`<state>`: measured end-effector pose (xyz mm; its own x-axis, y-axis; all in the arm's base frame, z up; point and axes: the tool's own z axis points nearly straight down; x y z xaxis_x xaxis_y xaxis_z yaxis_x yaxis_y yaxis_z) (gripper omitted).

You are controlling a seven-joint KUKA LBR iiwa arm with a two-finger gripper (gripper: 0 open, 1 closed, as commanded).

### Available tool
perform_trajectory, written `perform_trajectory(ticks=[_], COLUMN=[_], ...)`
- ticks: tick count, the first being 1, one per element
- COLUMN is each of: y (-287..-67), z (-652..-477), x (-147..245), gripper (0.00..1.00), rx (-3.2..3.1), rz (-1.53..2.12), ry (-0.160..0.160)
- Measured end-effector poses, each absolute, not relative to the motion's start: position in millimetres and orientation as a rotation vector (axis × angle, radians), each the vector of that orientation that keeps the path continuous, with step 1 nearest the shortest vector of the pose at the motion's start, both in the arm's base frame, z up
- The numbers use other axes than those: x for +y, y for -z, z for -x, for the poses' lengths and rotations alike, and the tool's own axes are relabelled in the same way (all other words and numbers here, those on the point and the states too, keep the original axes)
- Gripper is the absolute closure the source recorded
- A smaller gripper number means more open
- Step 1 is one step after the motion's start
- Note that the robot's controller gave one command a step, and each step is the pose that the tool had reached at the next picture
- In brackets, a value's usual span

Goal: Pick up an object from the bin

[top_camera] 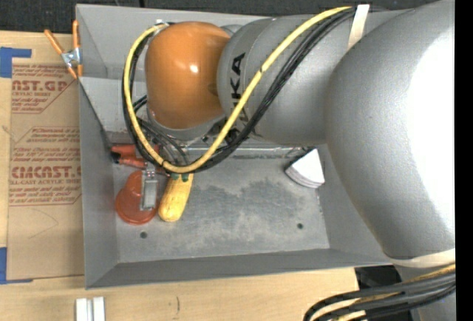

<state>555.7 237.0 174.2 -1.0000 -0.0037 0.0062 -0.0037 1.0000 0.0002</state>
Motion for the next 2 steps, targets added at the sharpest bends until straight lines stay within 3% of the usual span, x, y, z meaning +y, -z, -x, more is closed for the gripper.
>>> perform_trajectory(ticks=[1,2], y=[-179.2,-140.9], z=[-557.5,-559.6], x=[236.0,225.1], gripper=[0.00,0.00], rx=[-3.142,-3.144], rz=[-0.003,0.105], ry=[0.003,0.006])
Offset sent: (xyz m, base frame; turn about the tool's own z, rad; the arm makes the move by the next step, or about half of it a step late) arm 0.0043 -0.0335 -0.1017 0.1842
